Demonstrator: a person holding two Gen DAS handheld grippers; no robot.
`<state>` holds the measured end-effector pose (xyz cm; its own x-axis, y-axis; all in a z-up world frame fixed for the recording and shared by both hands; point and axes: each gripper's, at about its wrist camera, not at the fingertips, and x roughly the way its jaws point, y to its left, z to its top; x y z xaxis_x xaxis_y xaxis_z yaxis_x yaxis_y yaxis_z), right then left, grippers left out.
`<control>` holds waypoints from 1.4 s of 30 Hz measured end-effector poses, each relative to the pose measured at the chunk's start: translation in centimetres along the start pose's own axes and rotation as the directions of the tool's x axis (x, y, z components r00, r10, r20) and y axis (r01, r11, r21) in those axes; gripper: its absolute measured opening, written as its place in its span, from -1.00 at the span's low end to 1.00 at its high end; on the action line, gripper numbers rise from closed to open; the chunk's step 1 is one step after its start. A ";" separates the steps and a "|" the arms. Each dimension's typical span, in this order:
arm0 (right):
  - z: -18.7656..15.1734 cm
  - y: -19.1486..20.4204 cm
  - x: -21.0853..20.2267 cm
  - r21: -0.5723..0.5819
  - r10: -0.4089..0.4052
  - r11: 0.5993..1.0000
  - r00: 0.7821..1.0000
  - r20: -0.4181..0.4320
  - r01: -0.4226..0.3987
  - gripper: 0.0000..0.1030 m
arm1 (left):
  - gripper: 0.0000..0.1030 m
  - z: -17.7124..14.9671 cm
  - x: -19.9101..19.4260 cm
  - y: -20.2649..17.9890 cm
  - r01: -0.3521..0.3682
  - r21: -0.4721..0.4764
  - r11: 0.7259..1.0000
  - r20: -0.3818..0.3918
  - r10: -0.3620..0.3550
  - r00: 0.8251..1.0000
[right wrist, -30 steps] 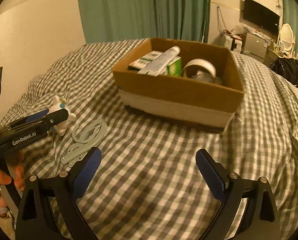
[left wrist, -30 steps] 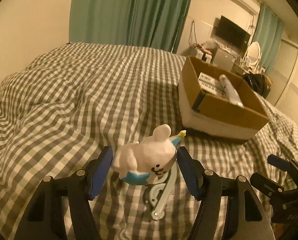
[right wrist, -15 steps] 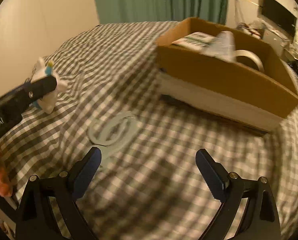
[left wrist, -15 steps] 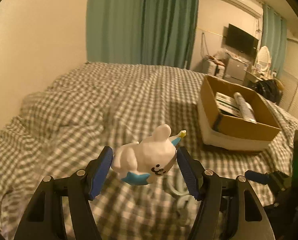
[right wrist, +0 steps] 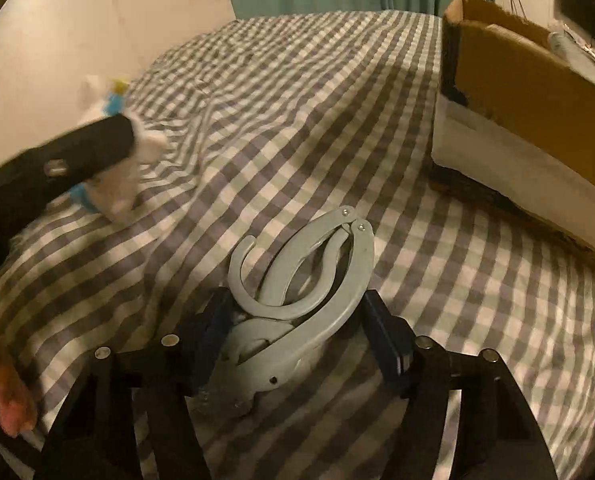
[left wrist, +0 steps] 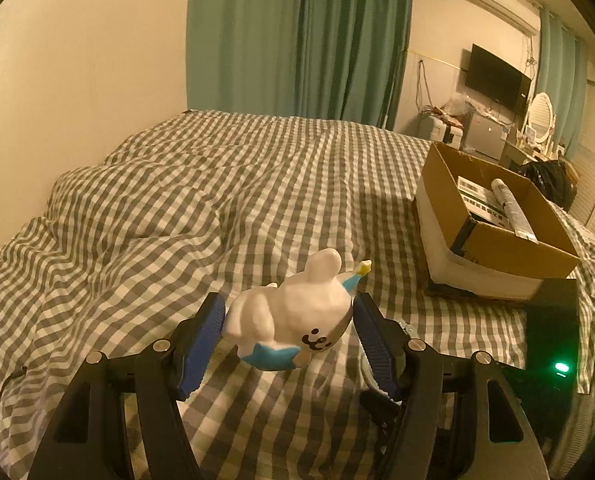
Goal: Organize objects
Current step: 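Grasp the pale green clip with right tool while left tool holds the toy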
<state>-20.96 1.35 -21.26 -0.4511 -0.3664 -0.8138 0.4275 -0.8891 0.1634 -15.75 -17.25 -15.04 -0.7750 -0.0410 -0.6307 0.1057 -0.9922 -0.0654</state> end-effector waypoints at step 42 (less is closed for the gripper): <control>-3.4 -12.3 -9.8 0.004 -0.185 0.983 0.981 0.061 0.185 0.07 | 0.32 -2.0 -0.2 -10.2 0.107 0.092 0.990 -0.081 -0.100 0.992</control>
<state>-19.14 16.84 -17.18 -0.5696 -0.2116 -0.7942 0.3335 -0.9427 0.0120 -15.42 -6.88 -15.75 -0.7284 0.0680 -0.6817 -0.0356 -0.9975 -0.0615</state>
